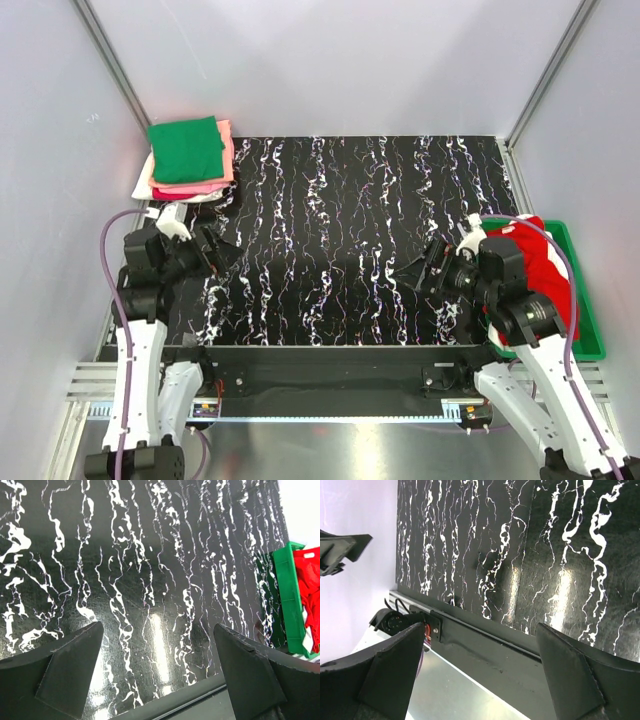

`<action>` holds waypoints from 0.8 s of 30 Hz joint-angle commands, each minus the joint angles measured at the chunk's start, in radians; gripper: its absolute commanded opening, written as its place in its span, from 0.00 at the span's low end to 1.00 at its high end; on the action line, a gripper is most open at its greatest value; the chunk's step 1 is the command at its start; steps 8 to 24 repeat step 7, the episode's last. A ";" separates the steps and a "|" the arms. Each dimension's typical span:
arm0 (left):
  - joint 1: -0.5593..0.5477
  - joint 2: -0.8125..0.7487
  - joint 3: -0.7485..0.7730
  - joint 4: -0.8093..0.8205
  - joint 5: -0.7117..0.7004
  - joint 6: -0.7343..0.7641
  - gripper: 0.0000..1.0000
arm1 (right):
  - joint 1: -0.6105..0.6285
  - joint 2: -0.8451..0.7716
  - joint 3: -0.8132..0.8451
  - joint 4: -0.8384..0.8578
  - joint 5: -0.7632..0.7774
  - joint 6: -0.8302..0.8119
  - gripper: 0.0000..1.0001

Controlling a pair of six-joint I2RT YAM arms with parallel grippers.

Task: Fold and stack the t-shirts
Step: Reset both grippers

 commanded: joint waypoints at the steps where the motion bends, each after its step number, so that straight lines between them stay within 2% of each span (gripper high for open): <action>1: -0.003 0.026 -0.005 0.052 0.003 0.003 0.99 | -0.003 -0.023 0.049 -0.045 0.056 0.034 1.00; 4: -0.006 0.028 -0.011 0.067 0.004 0.008 0.99 | -0.003 -0.026 0.071 -0.085 0.079 0.024 1.00; 7: -0.030 0.011 0.007 0.046 -0.071 0.005 0.99 | -0.003 -0.023 0.092 -0.118 0.108 0.015 1.00; 24: -0.030 0.011 0.007 0.046 -0.071 0.005 0.99 | -0.003 -0.023 0.092 -0.118 0.108 0.015 1.00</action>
